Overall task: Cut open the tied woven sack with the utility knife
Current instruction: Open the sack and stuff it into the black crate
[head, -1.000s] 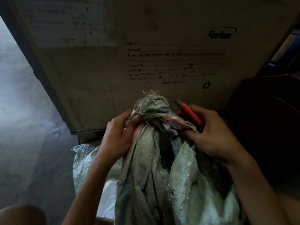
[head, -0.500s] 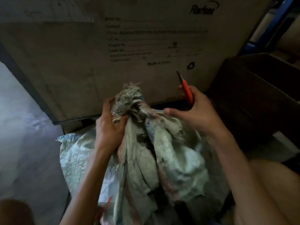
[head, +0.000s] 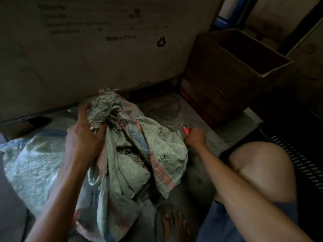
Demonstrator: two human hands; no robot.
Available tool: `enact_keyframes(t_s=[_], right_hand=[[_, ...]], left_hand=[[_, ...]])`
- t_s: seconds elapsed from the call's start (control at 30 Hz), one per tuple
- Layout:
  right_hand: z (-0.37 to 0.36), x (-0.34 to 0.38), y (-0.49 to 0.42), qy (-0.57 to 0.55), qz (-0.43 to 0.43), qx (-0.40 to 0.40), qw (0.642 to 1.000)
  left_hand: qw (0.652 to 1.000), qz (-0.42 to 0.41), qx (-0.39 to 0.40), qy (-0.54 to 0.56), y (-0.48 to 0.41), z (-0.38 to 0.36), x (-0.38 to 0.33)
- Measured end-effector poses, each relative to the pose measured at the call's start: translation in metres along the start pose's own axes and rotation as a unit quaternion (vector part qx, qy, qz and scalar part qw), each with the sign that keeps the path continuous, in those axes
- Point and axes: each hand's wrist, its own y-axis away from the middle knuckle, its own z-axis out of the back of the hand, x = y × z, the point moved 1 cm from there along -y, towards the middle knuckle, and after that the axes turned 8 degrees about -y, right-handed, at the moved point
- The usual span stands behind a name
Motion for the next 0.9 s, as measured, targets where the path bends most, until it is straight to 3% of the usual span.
enact_keyframes(t_s=[0.17, 0.33, 0.4, 0.47, 0.53, 0.6, 0.7, 0.8, 0.87, 0.9], right_hand=[[-0.044, -0.042, 0.023, -0.047, -0.057, 0.061, 0.995], [-0.046, -0.038, 0.033, -0.104, -0.09, 0.059, 0.989], [-0.038, -0.029, 0.035, -0.191, -0.11, 0.077, 0.972], [-0.026, -0.008, 0.038, -0.328, -0.106, 0.105, 0.933], [-0.001, 0.026, 0.034, -0.419, -0.08, 0.025, 0.904], [0.031, 0.065, 0.028, -0.411, -0.007, -0.074, 0.909], [0.068, 0.111, 0.048, -0.379, 0.156, -0.116, 0.905], [0.088, 0.143, 0.097, -0.307, 0.356, -0.213, 0.856], [0.085, 0.161, 0.126, -0.28, 0.468, -0.204, 0.813], [0.073, 0.168, 0.136, -0.272, 0.491, -0.154, 0.813]], left_hand=[[1.0, 0.014, 0.009, 0.015, 0.007, 0.004, 0.001], [0.997, 0.068, 0.036, 0.024, 0.008, 0.007, 0.001], [0.993, 0.103, 0.038, 0.046, 0.007, 0.008, 0.001], [0.984, 0.154, 0.03, 0.081, 0.006, 0.01, 0.004], [0.971, 0.199, 0.007, 0.132, 0.002, 0.012, 0.009], [0.953, 0.238, -0.015, 0.189, -0.002, 0.015, 0.014], [0.918, 0.293, -0.036, 0.266, -0.009, 0.018, 0.019], [0.865, 0.35, -0.062, 0.354, -0.013, 0.021, 0.023], [0.831, 0.373, -0.073, 0.407, -0.017, 0.023, 0.02], [0.818, 0.381, -0.075, 0.425, -0.018, 0.024, 0.017]])
